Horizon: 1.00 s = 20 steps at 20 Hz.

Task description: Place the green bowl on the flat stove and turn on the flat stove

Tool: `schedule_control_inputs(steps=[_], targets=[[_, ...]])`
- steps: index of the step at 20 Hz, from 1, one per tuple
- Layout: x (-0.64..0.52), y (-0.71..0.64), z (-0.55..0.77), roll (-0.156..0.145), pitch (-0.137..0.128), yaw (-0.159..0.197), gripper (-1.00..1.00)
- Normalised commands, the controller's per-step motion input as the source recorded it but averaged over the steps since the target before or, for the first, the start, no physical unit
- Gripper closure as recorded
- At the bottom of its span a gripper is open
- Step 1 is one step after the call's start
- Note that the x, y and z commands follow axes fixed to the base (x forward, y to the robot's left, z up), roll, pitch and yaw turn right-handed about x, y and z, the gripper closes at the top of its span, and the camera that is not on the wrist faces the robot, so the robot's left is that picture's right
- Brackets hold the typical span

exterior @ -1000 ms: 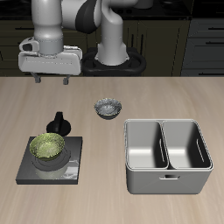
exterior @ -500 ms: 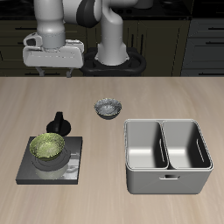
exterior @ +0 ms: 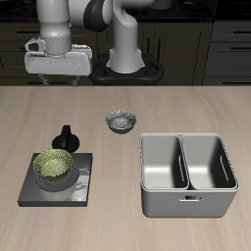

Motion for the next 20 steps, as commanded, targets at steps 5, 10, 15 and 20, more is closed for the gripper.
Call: schedule_control_inputs(steps=[5,10,15,20], targets=[[0.07,-0.1,-0.14,-0.028,0.002,-0.003,-1.0],[-0.05,0.14,-0.29,0.005,0.017,-0.008,-1.0],[-0.09,0.12,-0.15,0.003,-0.021,0.011,-1.0],[0.02,-0.07,-0.07,-0.024,-0.021,0.016,-1.0]])
